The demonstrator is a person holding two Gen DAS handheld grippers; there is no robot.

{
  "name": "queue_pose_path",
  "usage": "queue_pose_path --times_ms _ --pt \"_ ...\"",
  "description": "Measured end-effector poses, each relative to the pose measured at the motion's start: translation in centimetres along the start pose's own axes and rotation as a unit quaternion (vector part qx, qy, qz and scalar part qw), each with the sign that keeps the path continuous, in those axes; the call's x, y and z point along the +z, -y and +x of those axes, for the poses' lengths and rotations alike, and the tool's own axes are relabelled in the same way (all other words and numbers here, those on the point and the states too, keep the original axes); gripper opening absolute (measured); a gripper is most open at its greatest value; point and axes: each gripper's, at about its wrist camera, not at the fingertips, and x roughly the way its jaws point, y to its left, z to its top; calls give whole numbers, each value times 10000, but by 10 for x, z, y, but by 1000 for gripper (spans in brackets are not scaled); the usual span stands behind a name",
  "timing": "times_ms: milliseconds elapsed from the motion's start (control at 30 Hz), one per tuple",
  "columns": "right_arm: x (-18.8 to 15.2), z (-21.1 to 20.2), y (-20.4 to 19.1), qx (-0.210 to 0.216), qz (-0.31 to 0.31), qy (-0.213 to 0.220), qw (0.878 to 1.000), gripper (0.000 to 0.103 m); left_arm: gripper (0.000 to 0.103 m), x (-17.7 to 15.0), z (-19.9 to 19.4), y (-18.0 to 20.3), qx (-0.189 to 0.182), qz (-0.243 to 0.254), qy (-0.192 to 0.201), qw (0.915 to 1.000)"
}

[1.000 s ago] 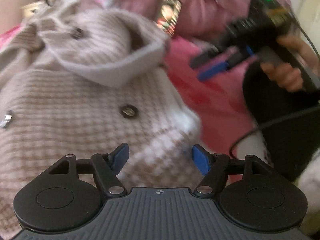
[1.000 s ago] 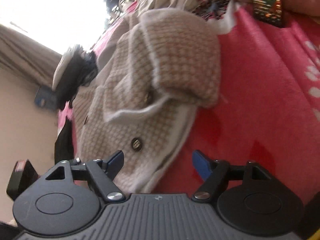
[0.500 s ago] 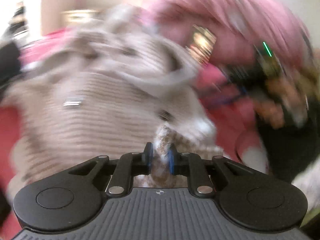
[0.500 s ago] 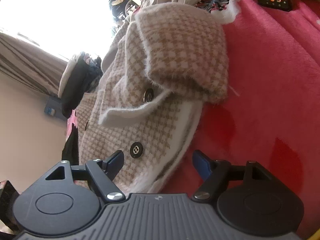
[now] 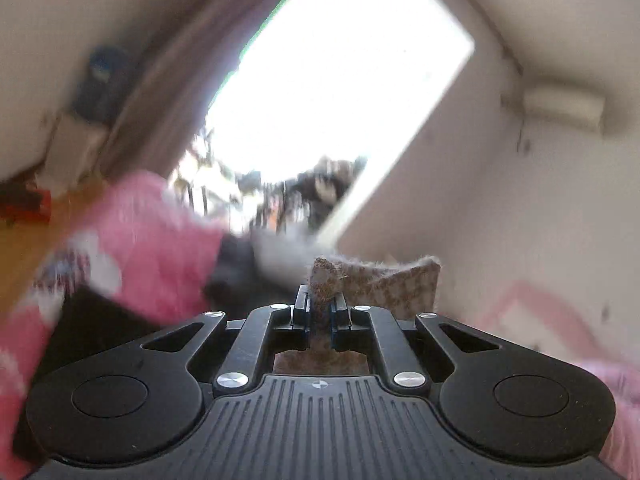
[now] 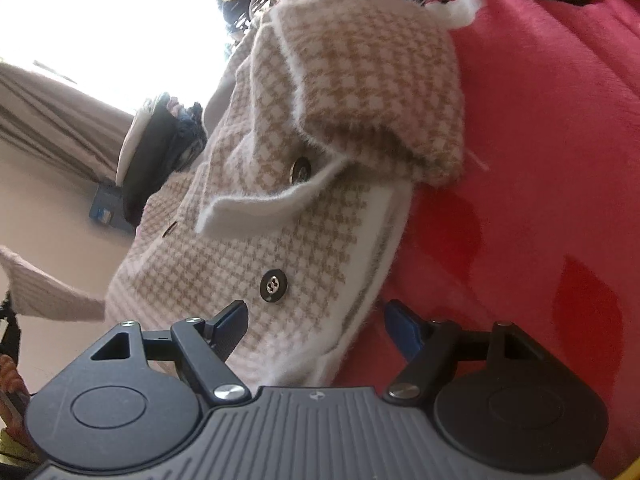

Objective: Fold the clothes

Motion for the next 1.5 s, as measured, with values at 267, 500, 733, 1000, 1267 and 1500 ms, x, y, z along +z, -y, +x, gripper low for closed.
queue_pose_path --times_ms 267,500,733,1000,1267,1500 --pt "0 7 9 -83 247 -44 9997 78 0 68 10 -52 813 -117 1009 9915" --pt "0 4 11 -101 252 -57 9996 78 17 37 5 -120 2233 -558 315 9726" --pt "1 3 15 -90 276 -72 9996 80 40 -64 7 -89 1846 -588 -1289 9726" --pt "-3 -2 -1 -187 -90 18 9998 79 49 -183 55 3 302 217 -3314 9428" --pt "-13 -13 -1 172 62 -238 9995 82 58 -223 73 -17 1076 -1116 -3209 9343" --pt "-12 -1 7 170 284 -418 9986 82 59 -233 85 -28 1611 -1614 -2733 9345"
